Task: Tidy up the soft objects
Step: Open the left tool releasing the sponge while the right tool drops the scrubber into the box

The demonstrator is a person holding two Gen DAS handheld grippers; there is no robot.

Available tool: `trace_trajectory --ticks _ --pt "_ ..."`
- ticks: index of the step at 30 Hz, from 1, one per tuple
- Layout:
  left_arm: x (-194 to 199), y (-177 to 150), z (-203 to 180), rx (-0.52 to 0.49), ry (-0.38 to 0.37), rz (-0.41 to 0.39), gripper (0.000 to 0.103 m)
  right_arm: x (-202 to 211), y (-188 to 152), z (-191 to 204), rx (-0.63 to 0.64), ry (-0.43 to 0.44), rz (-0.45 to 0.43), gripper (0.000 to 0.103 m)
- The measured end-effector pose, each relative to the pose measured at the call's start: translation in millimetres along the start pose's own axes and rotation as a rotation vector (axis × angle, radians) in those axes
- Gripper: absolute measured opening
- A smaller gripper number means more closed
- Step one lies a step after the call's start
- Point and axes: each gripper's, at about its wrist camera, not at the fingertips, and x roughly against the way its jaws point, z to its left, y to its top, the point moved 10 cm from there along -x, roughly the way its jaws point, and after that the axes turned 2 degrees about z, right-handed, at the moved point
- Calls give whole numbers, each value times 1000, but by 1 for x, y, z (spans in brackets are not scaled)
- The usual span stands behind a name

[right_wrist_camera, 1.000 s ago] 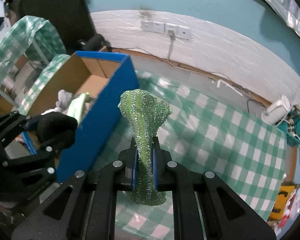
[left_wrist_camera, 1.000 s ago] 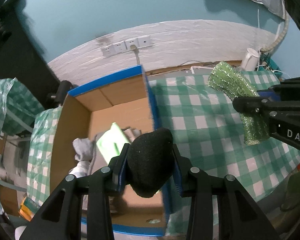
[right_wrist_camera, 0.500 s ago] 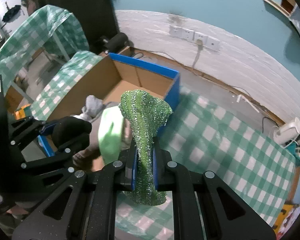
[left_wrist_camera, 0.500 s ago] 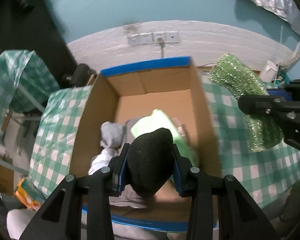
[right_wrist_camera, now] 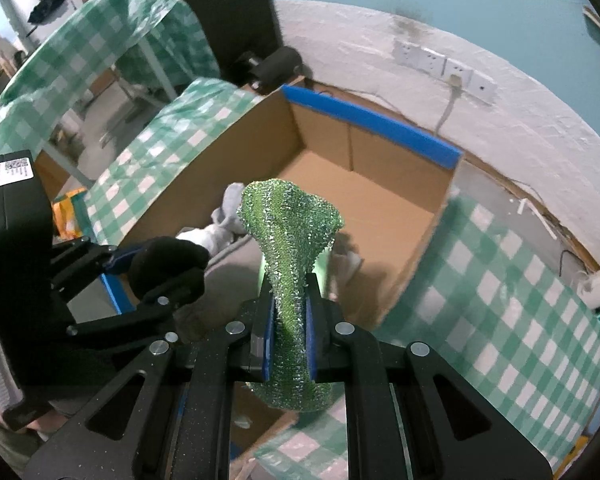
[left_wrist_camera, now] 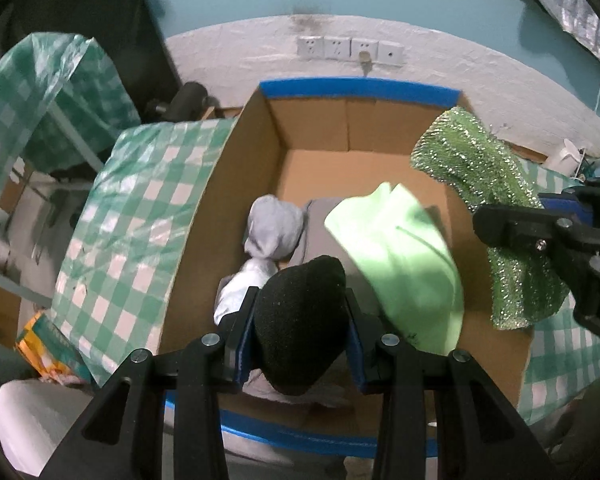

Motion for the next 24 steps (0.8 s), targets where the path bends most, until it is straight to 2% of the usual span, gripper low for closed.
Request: trace_trajectory --ticks 1,2,3,5,11,15,19,24 --pt "-1 -1 1 3 2 5 41 -2 0 2 4 4 2 16" --pt "-1 -2 2 3 1 6 47 -5 1 5 10 10 3 17" --pt "-1 -2 2 4 4 3 58 -7 1 6 8 10 2 18" --pt "1 -2 4 1 22 -2 72 -7 1 6 2 9 -1 30" --pt "11 2 8 -17 68 -35 78 1 3 0 -12 -10 -32 51" --pt "18 1 8 -31 82 -40 80 11 4 -6 -28 -18 -52 52" --pt "29 3 7 -41 85 -59 80 24 1 -14 -41 -37 -71 58" --pt "47 6 3 -42 81 -88 82 42 -6 -22 -65 -50 -98 61"
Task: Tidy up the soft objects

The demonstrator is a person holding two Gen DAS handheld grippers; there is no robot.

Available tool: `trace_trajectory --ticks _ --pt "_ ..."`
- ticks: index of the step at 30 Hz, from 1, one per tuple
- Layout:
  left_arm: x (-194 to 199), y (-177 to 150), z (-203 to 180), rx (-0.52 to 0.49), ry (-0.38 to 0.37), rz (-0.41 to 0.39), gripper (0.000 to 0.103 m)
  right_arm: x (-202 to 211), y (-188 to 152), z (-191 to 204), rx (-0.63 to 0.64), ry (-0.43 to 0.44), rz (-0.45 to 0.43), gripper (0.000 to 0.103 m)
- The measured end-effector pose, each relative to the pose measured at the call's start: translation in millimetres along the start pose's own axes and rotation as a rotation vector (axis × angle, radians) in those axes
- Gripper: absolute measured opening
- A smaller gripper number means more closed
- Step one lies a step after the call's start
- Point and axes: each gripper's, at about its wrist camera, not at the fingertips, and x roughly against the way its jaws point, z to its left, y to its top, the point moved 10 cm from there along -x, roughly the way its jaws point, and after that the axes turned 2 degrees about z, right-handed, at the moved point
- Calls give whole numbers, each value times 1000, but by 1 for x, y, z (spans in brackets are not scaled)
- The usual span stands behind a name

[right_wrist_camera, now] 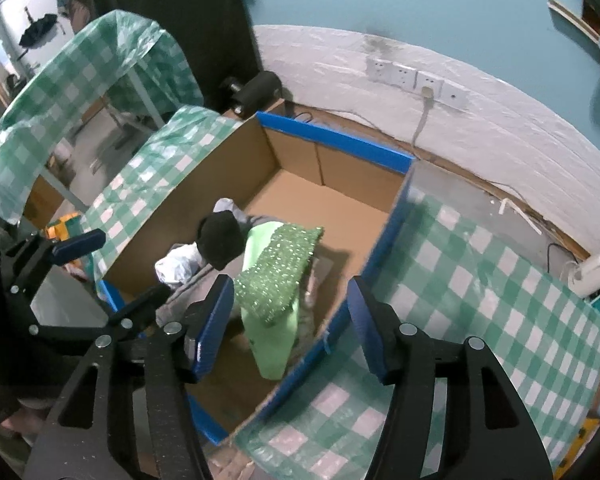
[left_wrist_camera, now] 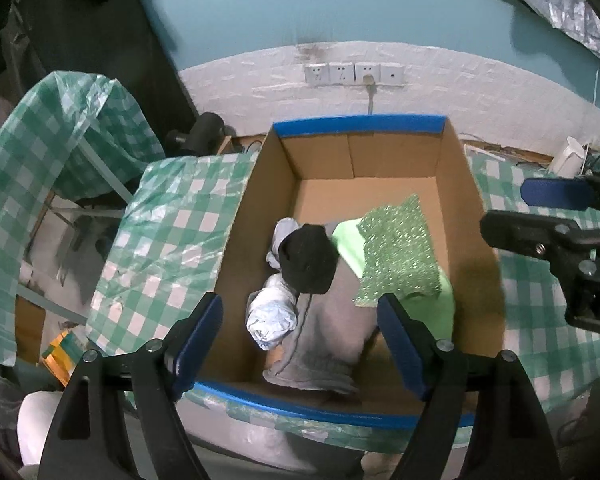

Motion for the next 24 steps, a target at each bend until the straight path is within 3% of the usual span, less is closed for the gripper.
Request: trace_trajectory --ticks 10,18,24 --pt "34 11 -27 -45 -6 -62 88 41 -22 -29 -55 -42 -44 63" --pt "59 17 -46 -59 -23 -132 101 66 -32 -51 -100 -59 -91 63" --pt "68 21 -57 -70 -28 -162 102 73 -35 -63 -122 -68 -112 63"
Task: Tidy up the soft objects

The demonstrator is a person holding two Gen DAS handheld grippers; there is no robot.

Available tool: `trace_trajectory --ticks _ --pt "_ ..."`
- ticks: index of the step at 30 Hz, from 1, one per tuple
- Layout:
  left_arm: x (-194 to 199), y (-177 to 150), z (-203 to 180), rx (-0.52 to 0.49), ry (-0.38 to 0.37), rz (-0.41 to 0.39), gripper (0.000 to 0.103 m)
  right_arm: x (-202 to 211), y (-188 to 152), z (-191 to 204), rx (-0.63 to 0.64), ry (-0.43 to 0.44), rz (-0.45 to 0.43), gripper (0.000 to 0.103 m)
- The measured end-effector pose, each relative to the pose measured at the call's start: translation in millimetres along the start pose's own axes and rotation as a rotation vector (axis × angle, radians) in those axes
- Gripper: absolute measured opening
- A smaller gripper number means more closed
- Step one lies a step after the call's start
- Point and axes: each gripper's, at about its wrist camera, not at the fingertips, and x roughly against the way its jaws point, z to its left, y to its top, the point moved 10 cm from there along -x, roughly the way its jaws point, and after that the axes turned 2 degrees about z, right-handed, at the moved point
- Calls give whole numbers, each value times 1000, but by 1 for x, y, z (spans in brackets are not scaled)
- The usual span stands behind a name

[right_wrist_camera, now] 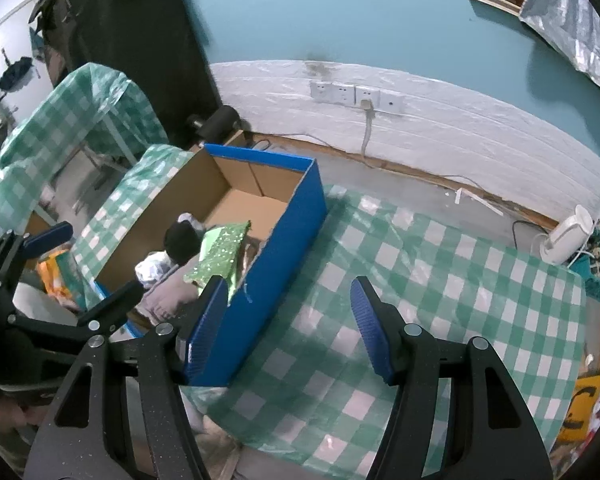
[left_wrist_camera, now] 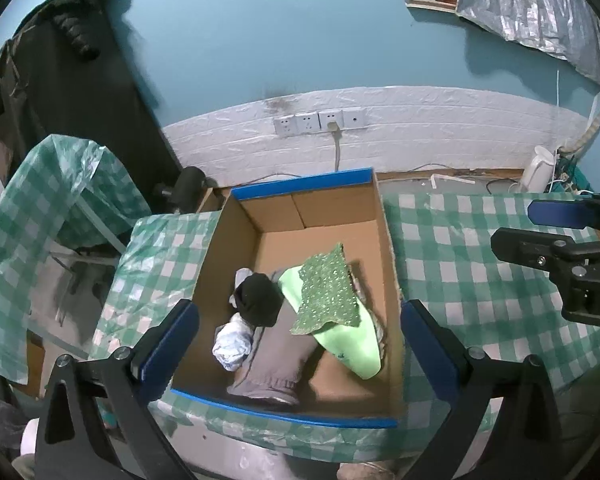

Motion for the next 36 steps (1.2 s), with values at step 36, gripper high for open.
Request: trace_trajectory --ticks 36 --pt "-8 -1 -11 3 -9 40 102 -7 -7 -13 -21 7 22 63"
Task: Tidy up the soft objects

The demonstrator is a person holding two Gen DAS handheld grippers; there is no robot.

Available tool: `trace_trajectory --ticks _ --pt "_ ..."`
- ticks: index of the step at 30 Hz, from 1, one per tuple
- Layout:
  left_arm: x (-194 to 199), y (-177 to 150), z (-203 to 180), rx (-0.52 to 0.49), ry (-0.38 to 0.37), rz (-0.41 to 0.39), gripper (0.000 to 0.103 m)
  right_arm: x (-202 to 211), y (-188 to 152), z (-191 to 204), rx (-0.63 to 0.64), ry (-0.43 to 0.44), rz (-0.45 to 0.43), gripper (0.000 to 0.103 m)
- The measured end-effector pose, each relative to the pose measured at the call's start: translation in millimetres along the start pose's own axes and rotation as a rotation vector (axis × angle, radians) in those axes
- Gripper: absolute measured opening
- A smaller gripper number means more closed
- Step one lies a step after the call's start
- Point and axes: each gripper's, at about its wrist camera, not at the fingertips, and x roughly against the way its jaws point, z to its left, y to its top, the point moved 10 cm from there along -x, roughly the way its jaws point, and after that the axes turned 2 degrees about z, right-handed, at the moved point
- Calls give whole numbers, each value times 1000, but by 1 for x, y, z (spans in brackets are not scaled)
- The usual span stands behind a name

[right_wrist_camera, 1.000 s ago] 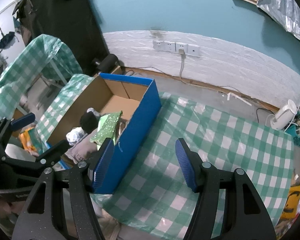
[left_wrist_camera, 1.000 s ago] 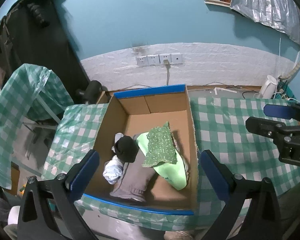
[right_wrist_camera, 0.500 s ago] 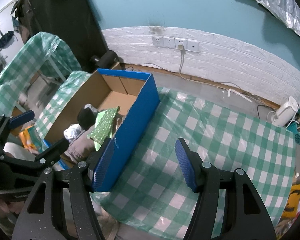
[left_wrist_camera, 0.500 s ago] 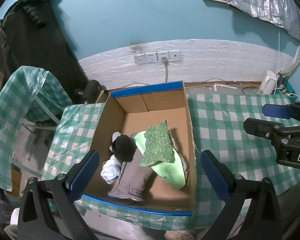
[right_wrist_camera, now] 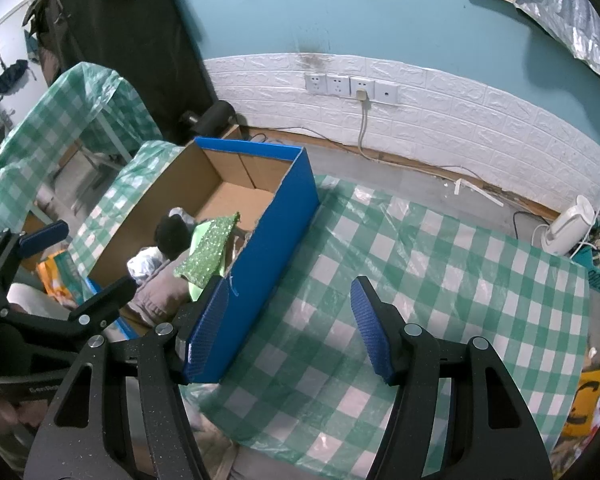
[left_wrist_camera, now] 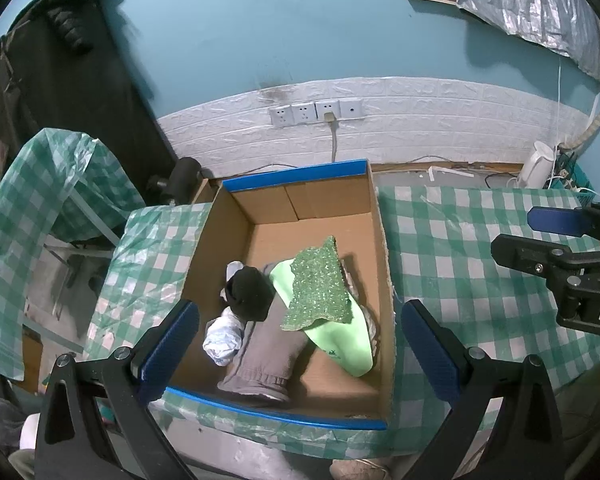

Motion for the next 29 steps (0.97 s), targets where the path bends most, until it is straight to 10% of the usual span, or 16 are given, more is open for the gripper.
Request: trace_trajectory --ticks 29 --pt "1 1 -2 -13 2 -7 102 0 -2 -2 4 -2 4 63"
